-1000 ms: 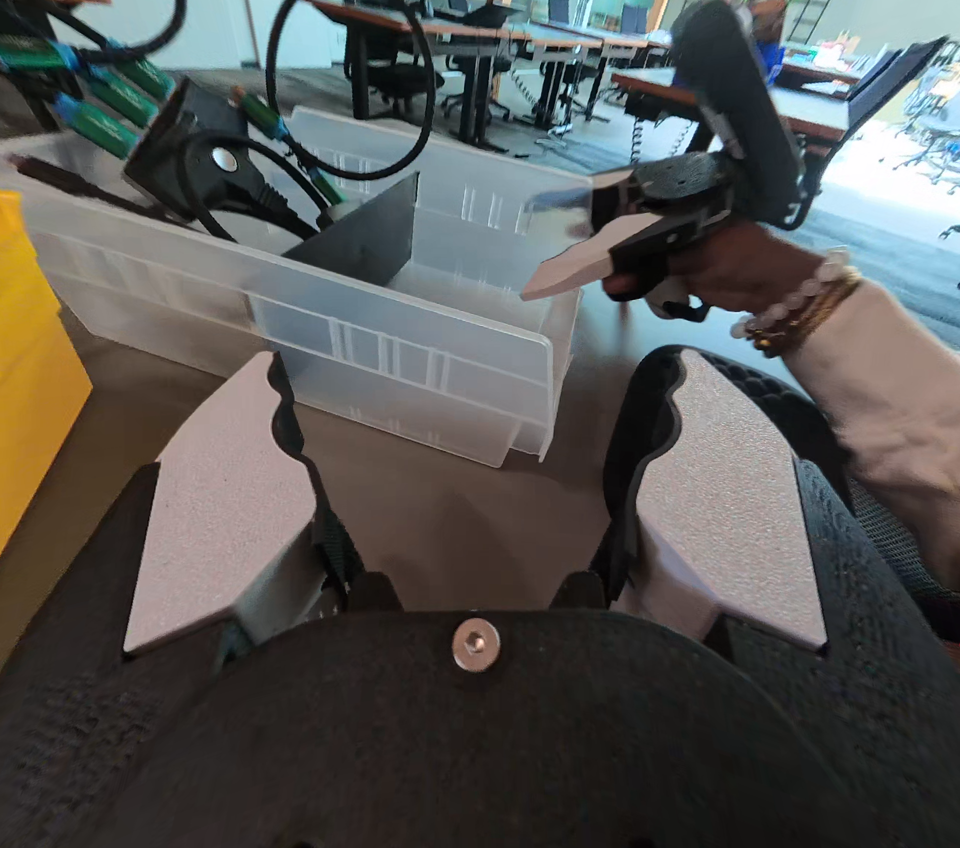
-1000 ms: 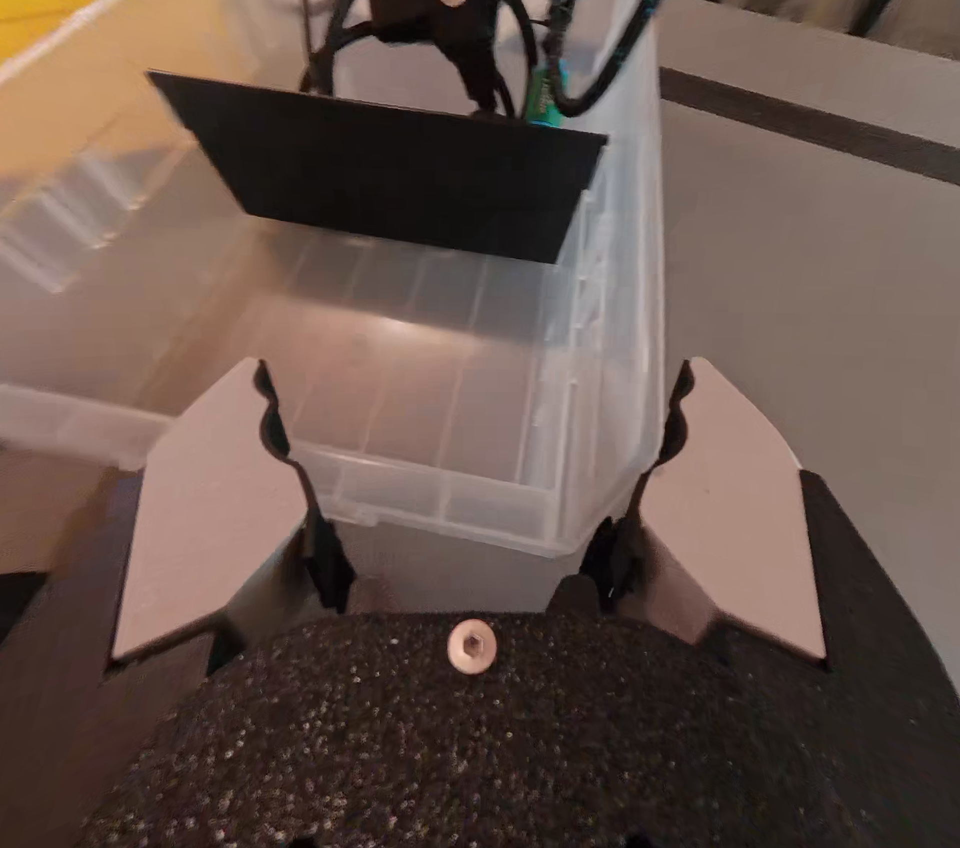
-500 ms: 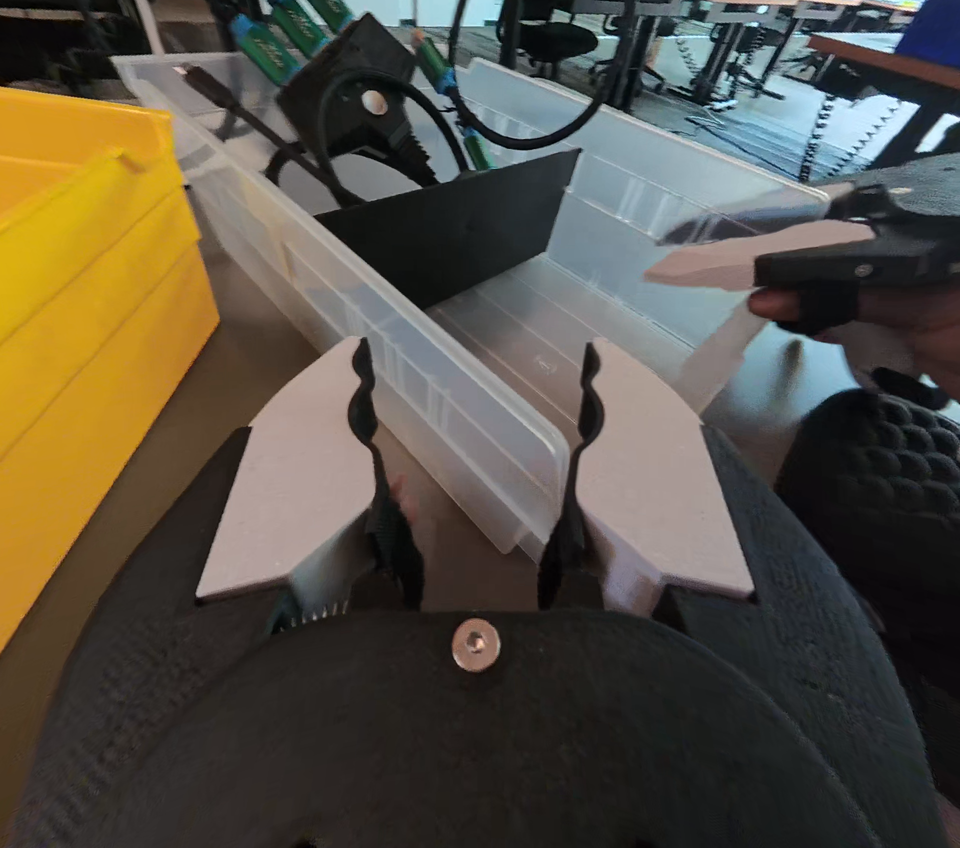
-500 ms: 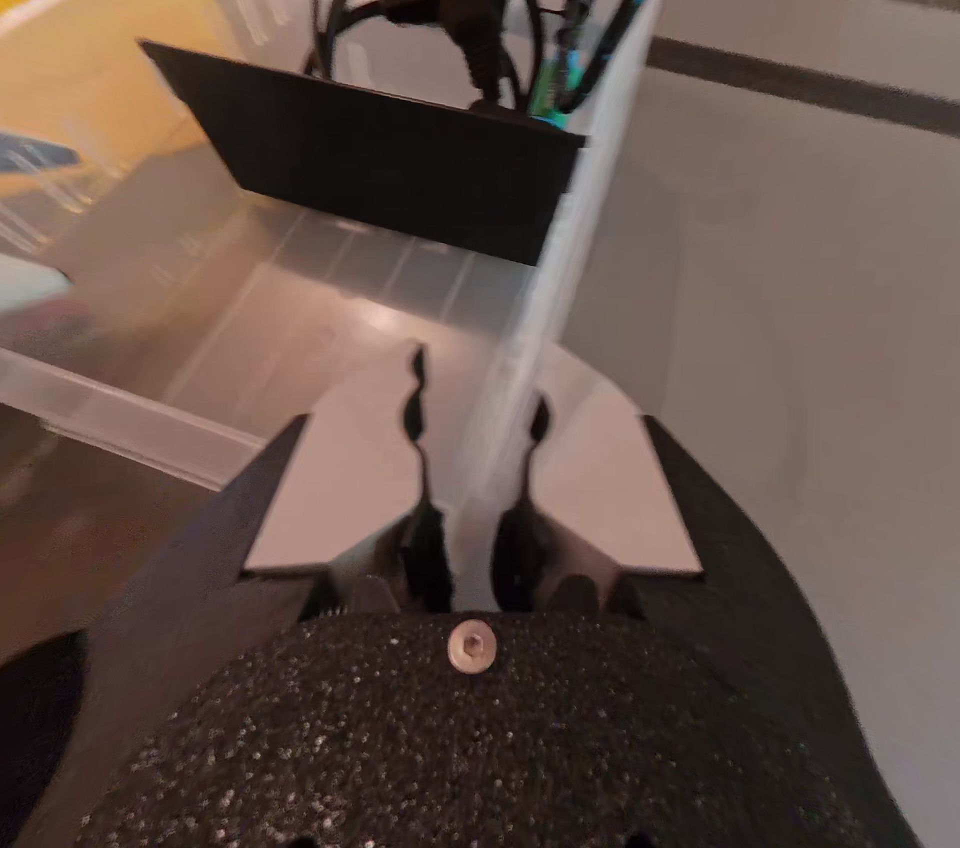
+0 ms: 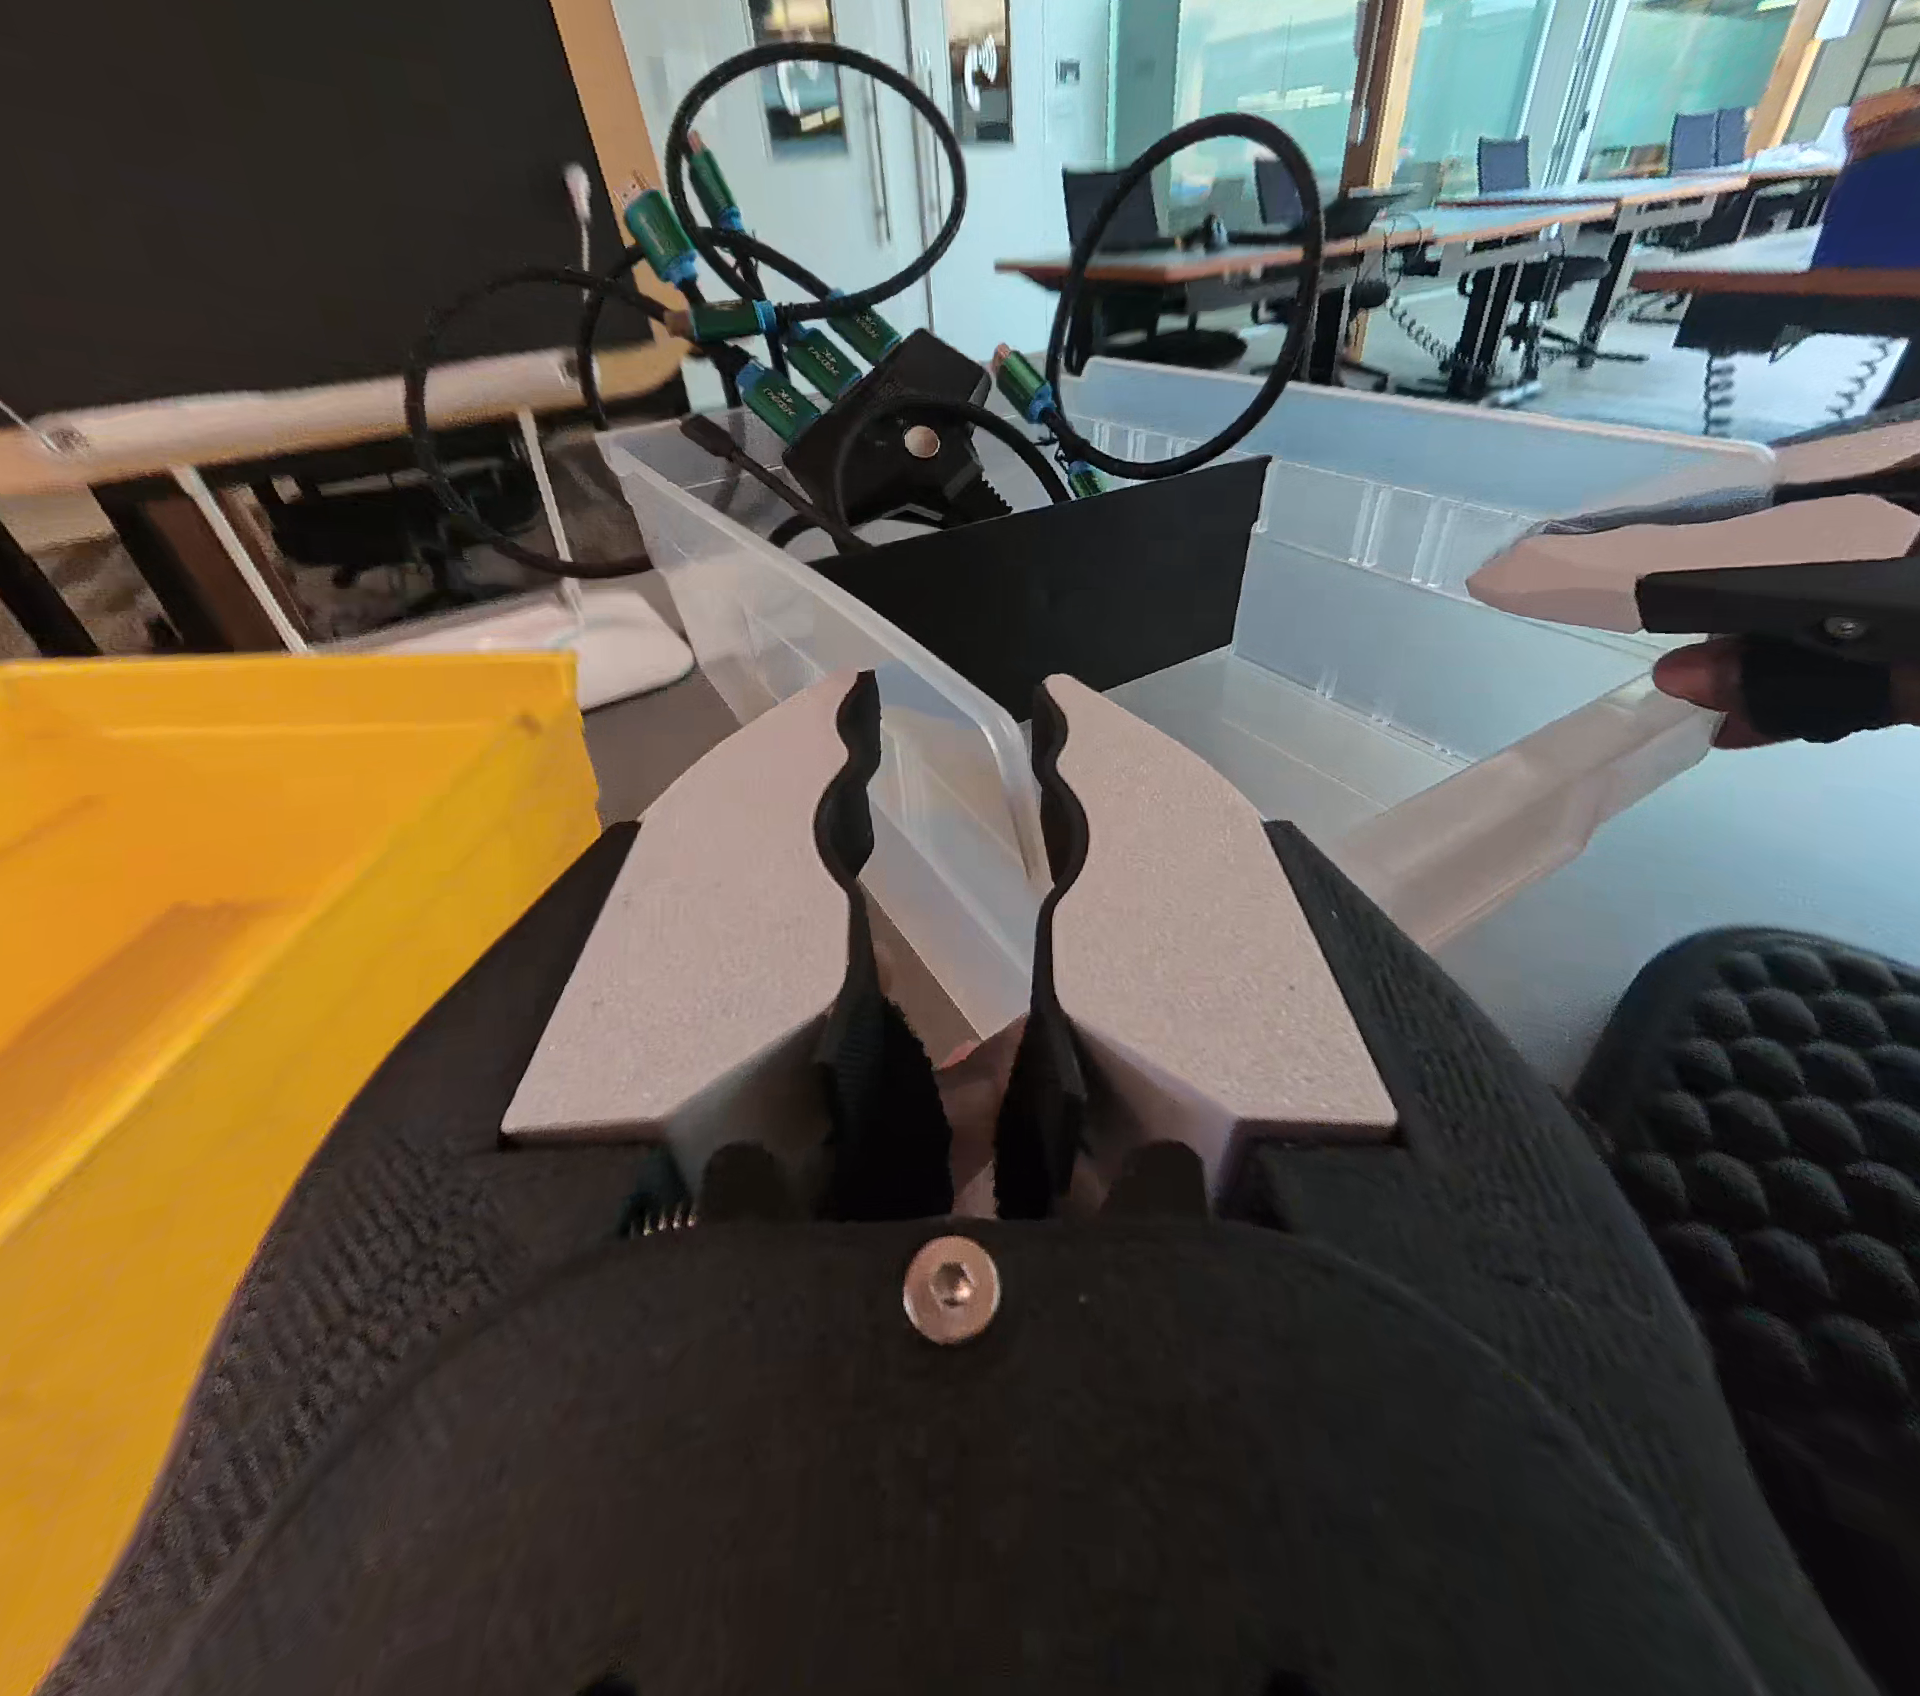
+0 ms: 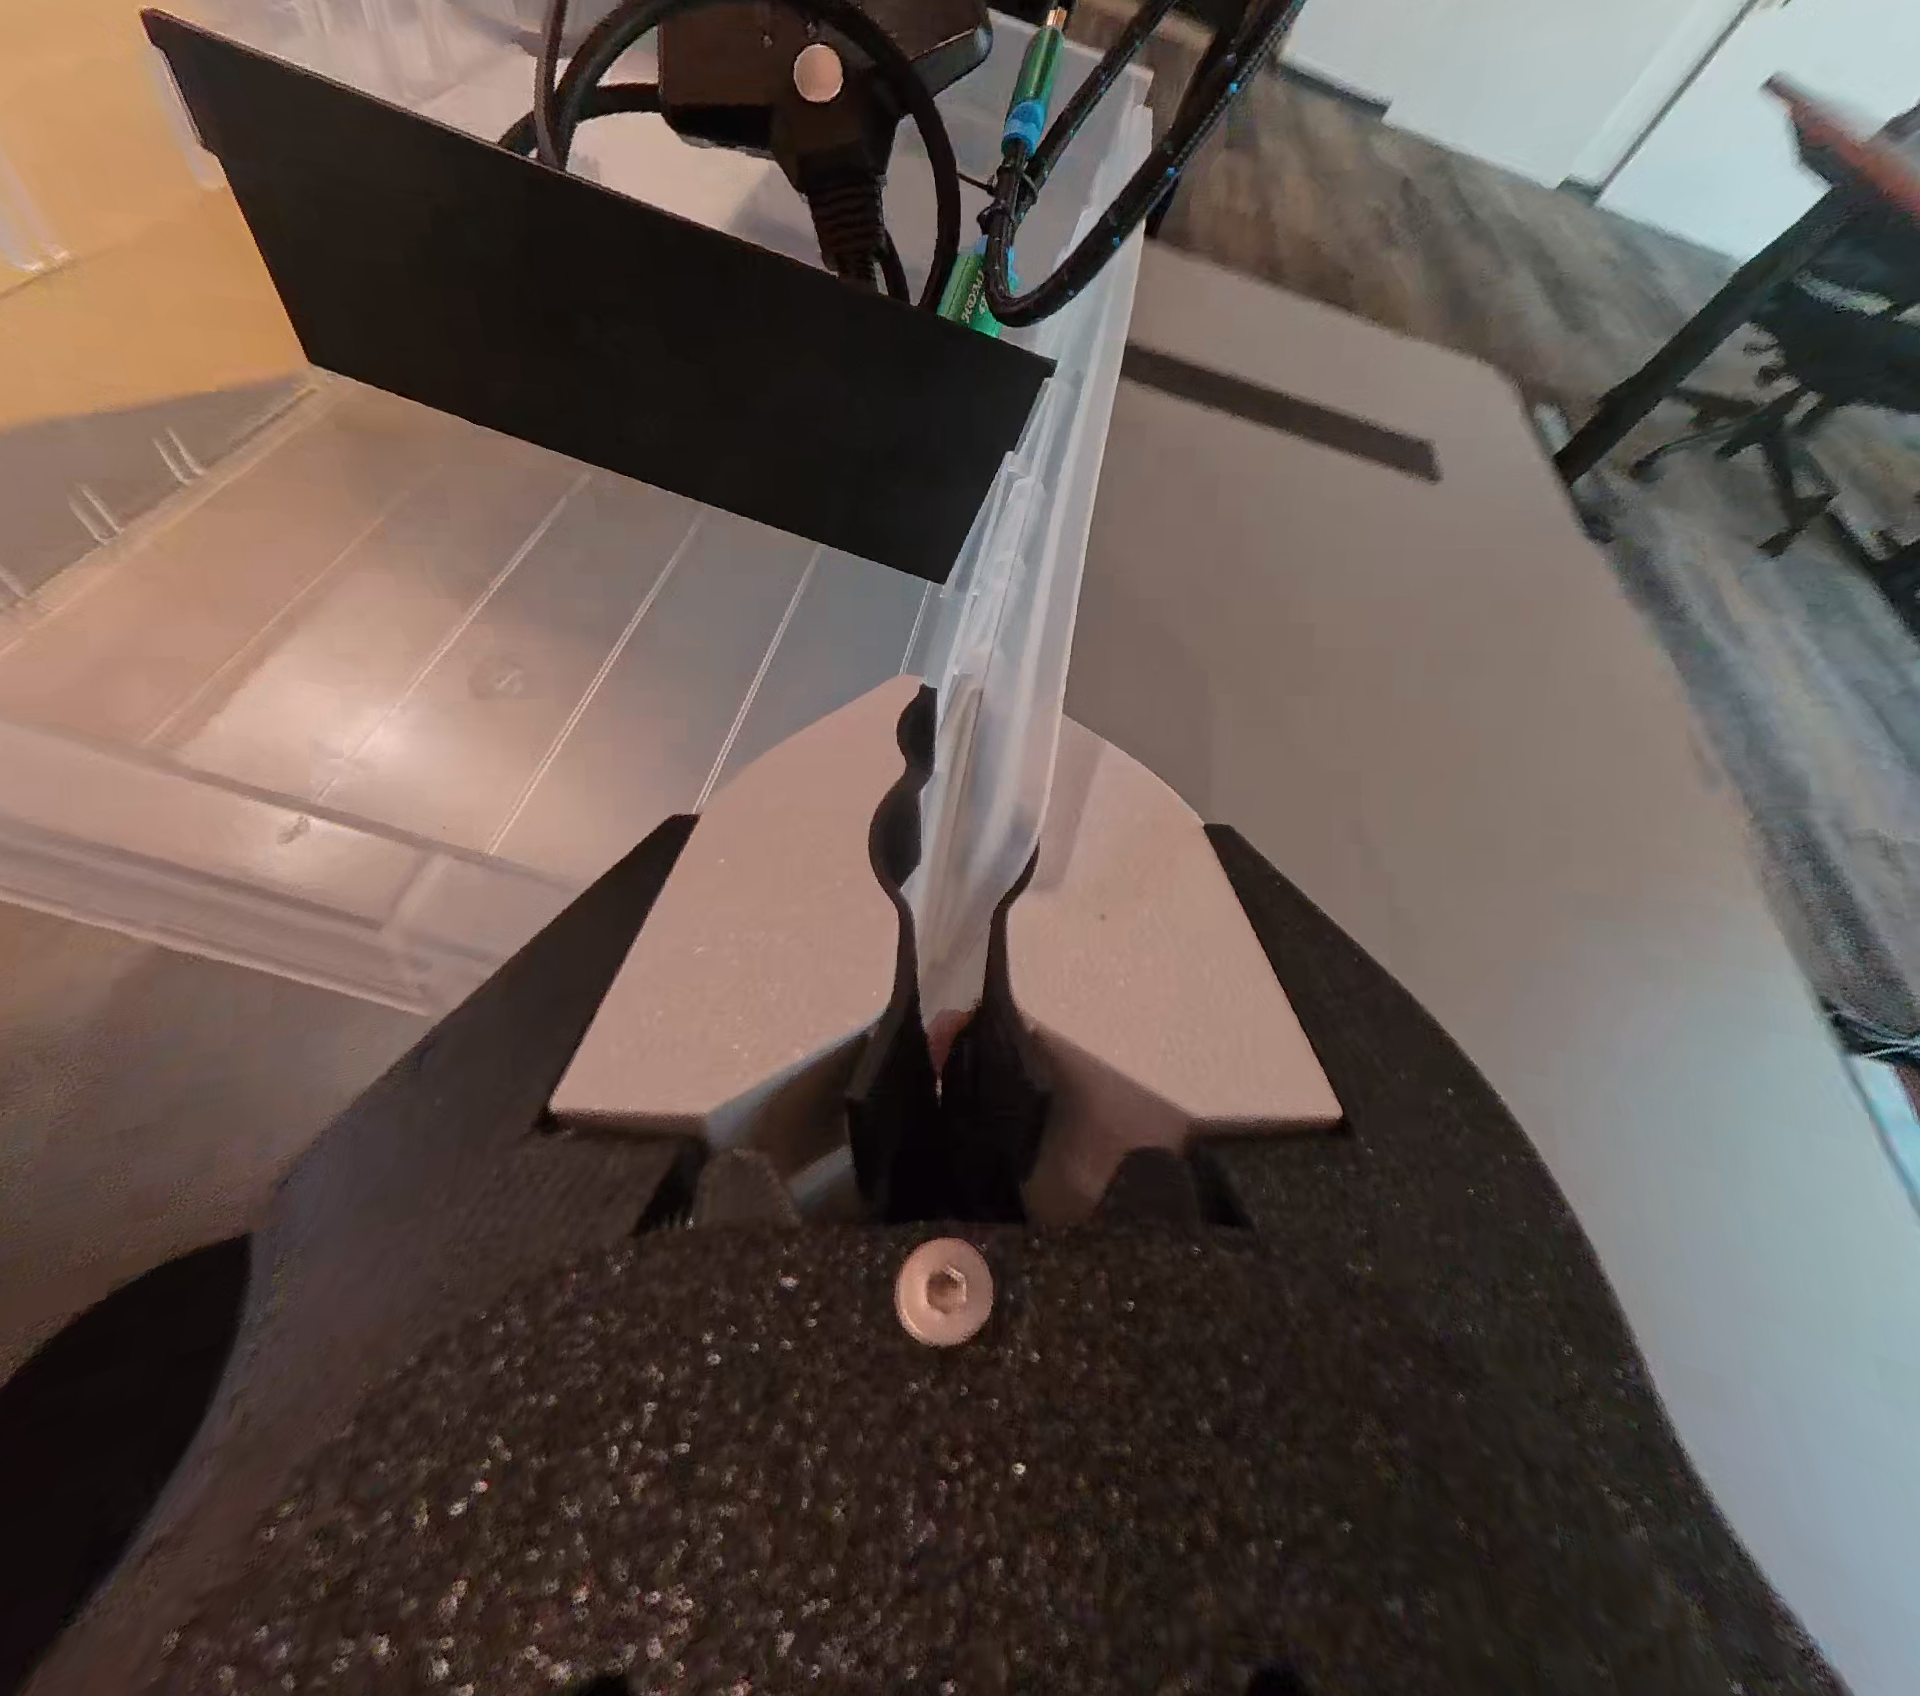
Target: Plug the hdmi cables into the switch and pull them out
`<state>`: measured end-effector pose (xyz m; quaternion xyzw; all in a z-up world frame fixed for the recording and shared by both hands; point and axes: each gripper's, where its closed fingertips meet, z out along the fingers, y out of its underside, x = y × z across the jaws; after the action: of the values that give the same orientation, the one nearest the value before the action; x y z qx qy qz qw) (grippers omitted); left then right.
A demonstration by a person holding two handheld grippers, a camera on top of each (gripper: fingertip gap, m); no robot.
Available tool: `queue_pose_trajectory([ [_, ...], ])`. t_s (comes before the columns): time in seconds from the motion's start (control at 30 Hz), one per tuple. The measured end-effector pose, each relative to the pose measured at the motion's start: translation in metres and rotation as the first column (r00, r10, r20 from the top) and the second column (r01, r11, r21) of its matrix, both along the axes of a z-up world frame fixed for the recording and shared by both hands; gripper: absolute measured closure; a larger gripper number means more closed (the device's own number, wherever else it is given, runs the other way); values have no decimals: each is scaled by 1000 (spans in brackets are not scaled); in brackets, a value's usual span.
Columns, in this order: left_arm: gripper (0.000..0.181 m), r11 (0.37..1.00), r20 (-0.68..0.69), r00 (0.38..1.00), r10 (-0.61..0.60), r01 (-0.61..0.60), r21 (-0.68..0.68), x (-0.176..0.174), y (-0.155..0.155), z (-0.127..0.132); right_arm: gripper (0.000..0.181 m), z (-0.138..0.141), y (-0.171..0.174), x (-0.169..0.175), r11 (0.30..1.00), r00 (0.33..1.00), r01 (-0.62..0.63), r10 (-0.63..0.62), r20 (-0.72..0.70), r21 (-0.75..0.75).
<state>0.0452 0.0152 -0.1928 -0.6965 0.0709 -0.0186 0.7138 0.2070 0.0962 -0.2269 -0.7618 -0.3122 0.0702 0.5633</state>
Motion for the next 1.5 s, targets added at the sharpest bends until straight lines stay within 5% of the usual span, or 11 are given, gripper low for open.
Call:
queue_pose_trajectory([
  [0.2, 154, 986, -42, 999, 28, -21, 167, -15, -32, 70, 176, 75, -25, -15, 986, 997, -6, 19, -75, 166],
  [0.33, 153, 973, -39, 995, 92, -81, 217, -49, -61, 104, 176, 117, -41, -53, 971, 992, -73, 93, -80, 229],
  [0.53, 151, 938, -44, 965, 259, -240, 249, -132, -127, 126, 175, 140, -78, -159, 920, 940, -272, 317, -126, 284],
  [0.7, 150, 860, -87, 880, 468, -430, 274, -203, -201, 130, 175, 138, -125, -264, 835, 829, -460, 526, -192, 302],
  [1.03, 149, 662, -87, 670, 737, -689, 296, -293, -345, 88, 176, 101, -247, -420, 614, 570, -714, 789, -229, 337],
  [1.5, 152, 684, 50, 692, 721, -721, 110, -348, -356, -16, 174, -6, -267, -459, 640, 628, -755, 768, -127, 143],
])
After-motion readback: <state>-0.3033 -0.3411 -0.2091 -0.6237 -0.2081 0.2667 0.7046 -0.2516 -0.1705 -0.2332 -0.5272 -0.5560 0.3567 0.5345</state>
